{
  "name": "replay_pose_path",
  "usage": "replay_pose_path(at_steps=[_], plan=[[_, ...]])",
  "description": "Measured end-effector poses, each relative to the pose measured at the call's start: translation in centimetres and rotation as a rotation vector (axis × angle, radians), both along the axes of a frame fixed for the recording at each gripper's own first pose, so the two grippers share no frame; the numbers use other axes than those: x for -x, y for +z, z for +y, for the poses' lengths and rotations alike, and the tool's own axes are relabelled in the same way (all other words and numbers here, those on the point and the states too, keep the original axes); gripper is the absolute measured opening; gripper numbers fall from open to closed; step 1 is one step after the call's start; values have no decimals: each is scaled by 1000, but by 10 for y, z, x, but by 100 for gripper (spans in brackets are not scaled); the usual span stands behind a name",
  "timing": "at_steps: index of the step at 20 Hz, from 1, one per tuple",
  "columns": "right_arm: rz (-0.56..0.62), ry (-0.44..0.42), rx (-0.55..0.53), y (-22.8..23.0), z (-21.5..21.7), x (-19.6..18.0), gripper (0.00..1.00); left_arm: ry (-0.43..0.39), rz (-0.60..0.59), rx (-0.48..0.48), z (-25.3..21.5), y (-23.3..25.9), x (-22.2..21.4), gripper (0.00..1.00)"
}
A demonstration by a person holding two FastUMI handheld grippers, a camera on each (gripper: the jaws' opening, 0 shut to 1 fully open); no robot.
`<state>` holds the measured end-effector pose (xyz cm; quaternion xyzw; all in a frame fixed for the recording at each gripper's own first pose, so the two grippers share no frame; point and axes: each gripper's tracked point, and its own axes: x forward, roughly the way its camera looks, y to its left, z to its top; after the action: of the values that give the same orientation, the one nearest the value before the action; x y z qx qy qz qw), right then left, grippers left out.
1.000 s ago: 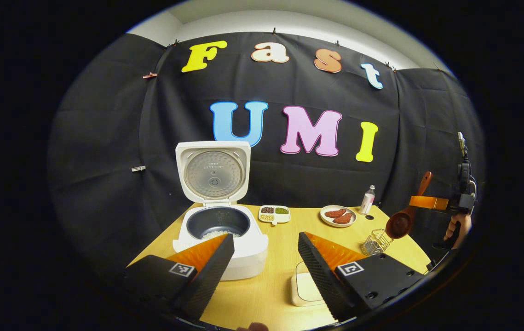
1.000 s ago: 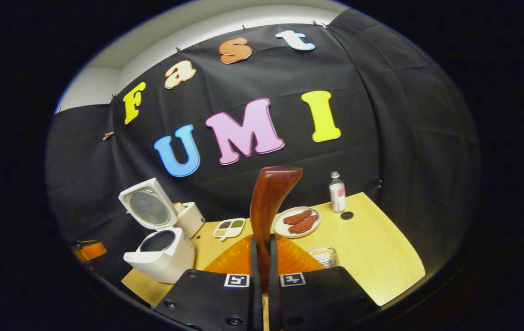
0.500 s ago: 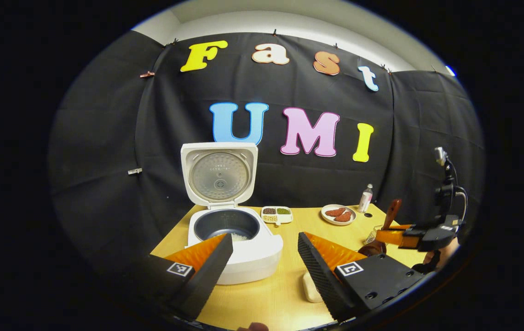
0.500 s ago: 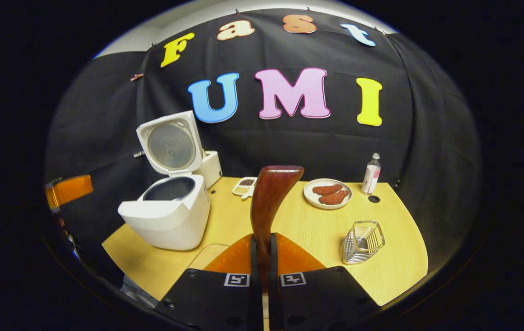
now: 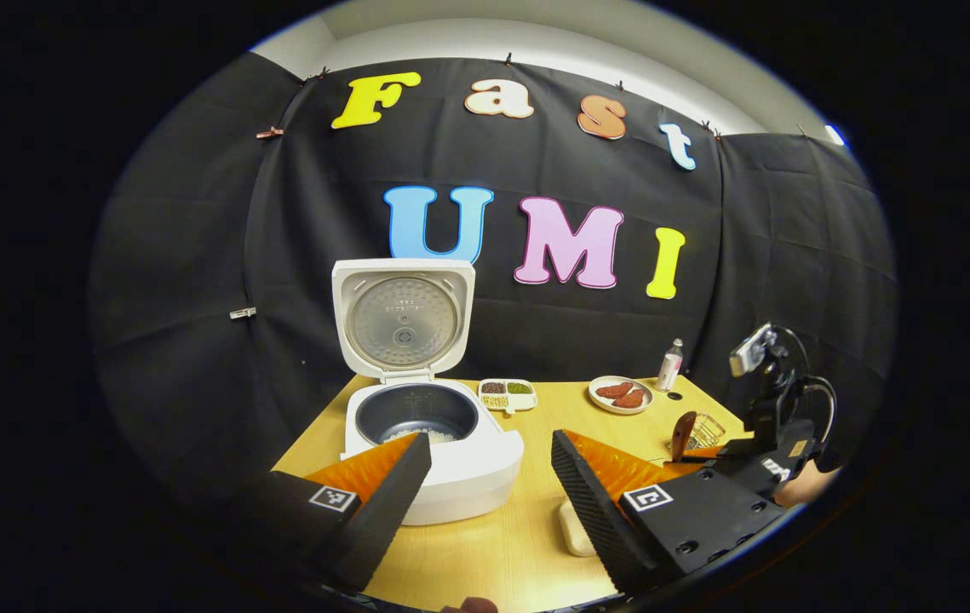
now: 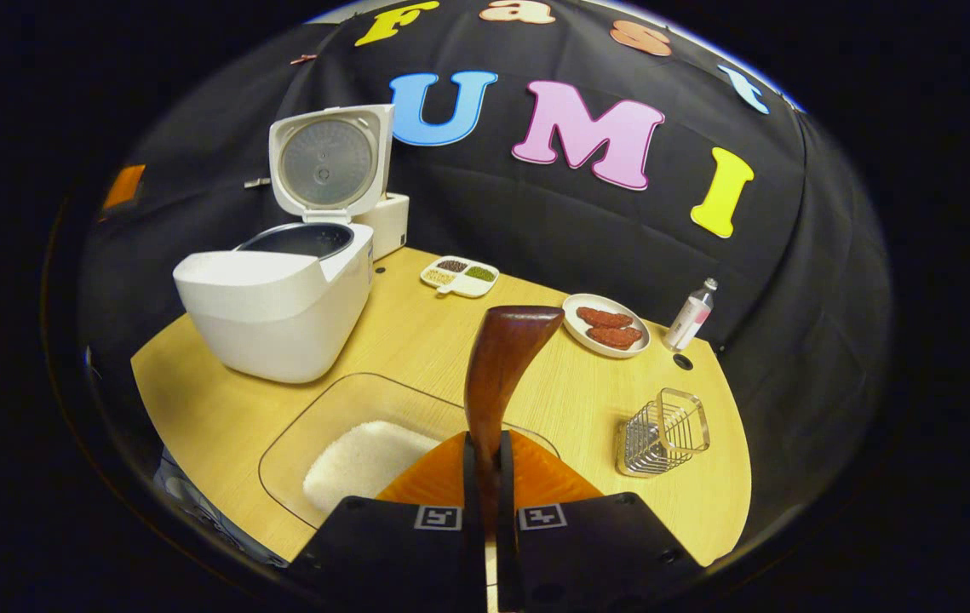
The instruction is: Close the left gripper, press the button to open the rice cooker; take a wooden spoon from the chopstick holder with the right hand, scoop a spoonful of rice and pour it into the rice cooker, then put the wooden spoon back into the chopstick holder.
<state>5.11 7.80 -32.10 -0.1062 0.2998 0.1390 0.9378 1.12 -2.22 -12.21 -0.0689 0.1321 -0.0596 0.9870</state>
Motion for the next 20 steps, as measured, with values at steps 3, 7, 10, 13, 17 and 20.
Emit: replay_pose_path(at_steps=[3,7,10,13,17,20], plan=[[64,-26,4,-22,3,13,10,-6,-1,-3,2,-1,1,98],[124,-120,-194,-25,23,23,10,-1,7,9,6,-3,6,98],[172,-219,-363,-25,33,22,10,9,7,21,10,-2,11,98],[210,-276,-502,-23,43,20,10,23,13,19,16,-5,16,98],[239,-329,-617,-23,44,17,10,41,9,25,21,-2,19,97],[259,-388,-742,-19,37,15,10,47,6,26,22,1,20,95]])
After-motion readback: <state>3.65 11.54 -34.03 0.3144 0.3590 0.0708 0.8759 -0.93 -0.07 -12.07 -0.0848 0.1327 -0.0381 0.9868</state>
